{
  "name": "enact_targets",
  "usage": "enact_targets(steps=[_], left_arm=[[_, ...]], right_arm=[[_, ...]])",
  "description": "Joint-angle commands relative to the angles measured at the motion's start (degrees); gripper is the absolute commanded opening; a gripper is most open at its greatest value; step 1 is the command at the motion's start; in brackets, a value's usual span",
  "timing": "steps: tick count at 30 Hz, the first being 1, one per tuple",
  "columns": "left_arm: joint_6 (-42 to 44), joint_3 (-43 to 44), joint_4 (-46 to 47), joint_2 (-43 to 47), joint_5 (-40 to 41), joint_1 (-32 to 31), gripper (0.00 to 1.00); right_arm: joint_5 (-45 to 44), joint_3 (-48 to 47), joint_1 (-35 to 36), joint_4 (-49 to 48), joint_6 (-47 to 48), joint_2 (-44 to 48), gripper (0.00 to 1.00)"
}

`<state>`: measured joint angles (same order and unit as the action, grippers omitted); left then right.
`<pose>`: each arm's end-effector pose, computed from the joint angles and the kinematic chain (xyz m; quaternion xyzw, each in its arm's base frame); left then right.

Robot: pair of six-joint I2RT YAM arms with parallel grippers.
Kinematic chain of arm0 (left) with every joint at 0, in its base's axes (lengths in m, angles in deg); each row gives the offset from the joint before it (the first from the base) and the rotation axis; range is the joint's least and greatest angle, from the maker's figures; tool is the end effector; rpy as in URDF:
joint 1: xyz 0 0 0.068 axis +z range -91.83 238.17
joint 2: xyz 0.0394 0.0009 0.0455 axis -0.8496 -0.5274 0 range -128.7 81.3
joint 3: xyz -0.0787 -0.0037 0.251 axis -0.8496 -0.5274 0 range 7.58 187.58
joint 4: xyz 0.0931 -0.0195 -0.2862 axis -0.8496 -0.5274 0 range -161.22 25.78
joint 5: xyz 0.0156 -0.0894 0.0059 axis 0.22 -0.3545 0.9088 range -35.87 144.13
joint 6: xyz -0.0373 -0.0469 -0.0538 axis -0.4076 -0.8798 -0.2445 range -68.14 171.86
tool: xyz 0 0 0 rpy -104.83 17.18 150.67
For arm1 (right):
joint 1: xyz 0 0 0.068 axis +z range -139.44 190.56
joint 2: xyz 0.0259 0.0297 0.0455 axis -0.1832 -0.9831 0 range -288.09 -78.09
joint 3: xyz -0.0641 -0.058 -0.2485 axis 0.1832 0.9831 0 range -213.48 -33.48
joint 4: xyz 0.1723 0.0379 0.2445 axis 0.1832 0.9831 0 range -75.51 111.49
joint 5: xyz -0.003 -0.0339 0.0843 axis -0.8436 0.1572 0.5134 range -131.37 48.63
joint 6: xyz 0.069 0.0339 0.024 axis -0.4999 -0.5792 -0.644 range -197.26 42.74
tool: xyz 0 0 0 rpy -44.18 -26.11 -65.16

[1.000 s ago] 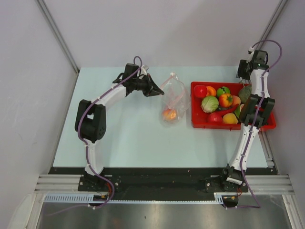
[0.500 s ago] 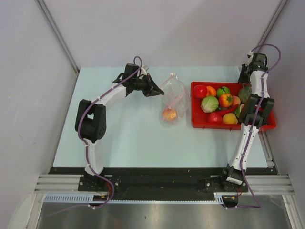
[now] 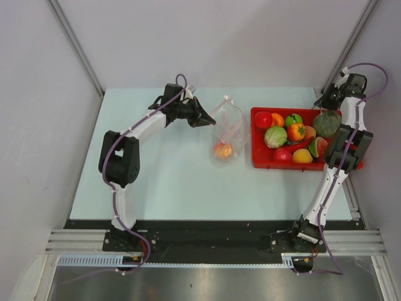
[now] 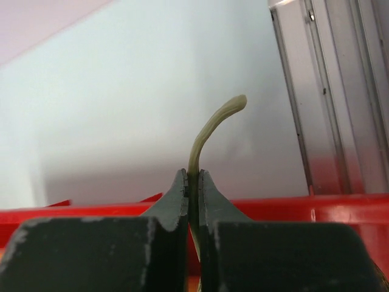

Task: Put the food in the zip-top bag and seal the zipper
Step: Pick up the fake fruit from the bin, then place the fake fruit in the zipper food storage bag.

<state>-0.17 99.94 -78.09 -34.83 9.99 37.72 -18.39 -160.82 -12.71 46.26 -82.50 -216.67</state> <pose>0.4678 -0.2261 0.2048 -0.0668 0.8454 -0.5136 0.1304 0.5665 -0.2139 0.1901 0.1442 0.8906 0.1192 0.4145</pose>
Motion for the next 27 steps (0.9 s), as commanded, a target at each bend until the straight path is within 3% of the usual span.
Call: enact_targets(steps=[1,8,15,21,27], left_arm=[[0.17,1.42,0.25,1.96,0.37,0.06,0.00],[0.97,1.16,-1.07,3.11,0.99,-0.73,0.00],[1.49,1.07,-2.30,4.08,1.95,-1.70,0.00],[2.11,1.42,-3.97,4.87,2.57,-2.67,0.00],[3.60,2.92,-7.49,5.48,3.18,-3.90,0.00]], right_arm=[[9.08,2.89,-1.52,-12.25,-5.83,10.69,0.00],[17.18,14.66,-4.50,-23.68,-14.63,19.31,0.00],[23.32,20.29,-4.69,-33.85,-24.71,27.74,0.00],[27.63,23.19,0.84,-44.76,-35.70,36.36,0.00],[26.94,25.74,12.44,-54.52,-43.19,42.95,0.00]])
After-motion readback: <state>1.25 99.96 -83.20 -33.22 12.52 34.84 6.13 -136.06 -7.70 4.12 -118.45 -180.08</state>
